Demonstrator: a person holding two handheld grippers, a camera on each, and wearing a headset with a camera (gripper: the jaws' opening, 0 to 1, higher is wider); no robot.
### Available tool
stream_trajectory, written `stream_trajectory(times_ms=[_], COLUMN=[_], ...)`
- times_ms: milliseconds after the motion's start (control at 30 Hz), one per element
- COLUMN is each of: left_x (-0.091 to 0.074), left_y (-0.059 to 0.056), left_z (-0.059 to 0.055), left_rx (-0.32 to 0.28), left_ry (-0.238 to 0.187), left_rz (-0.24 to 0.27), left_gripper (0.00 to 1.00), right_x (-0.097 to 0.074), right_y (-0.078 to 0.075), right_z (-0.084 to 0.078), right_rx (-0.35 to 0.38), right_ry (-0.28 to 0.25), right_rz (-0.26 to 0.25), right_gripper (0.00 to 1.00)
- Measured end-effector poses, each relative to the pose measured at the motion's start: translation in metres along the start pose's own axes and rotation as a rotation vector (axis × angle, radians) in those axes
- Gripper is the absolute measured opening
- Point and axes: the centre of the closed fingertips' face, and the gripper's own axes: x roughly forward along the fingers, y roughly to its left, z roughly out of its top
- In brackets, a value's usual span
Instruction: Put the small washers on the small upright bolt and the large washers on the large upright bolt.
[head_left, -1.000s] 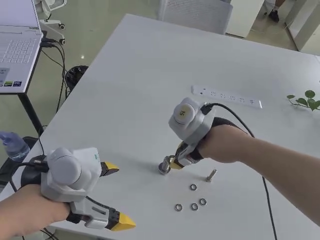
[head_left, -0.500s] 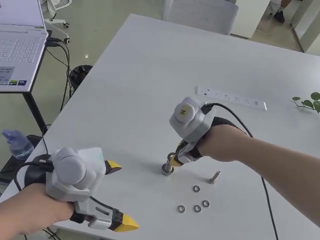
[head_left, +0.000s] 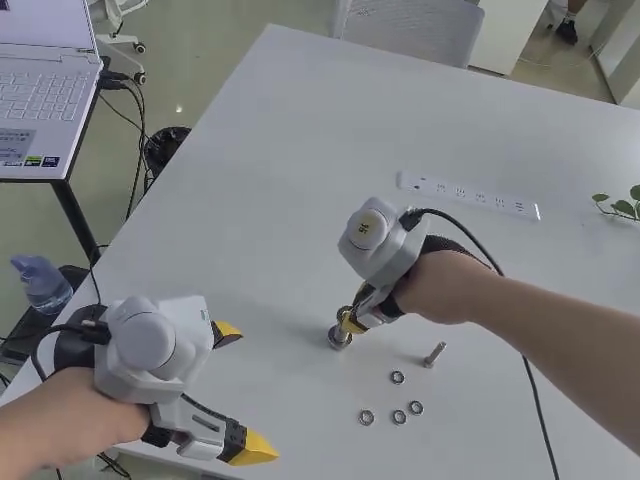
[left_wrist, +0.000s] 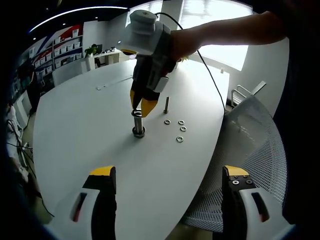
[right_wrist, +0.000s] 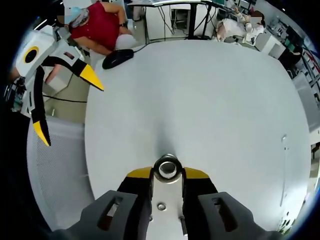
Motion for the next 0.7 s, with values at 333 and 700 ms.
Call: stream_trajectory(times_ms=[333, 700], left_x=[0.000, -0.001], left_y=[0.002, 0.004], left_z=[0.003, 0.000], left_rx=[0.010, 0.005], left_ry=[-0.001, 0.004], left_rz=[-0.002, -0.003], left_gripper=[0.86, 0.85], right_x=[0.008, 0.018], right_y=[-0.002, 0.000], right_z=[0.000, -0.002], right_rx=[0.003, 0.005], right_ry=[0.004, 0.014], right_rz=[0.003, 0.006], right_gripper=[0.22, 0.22])
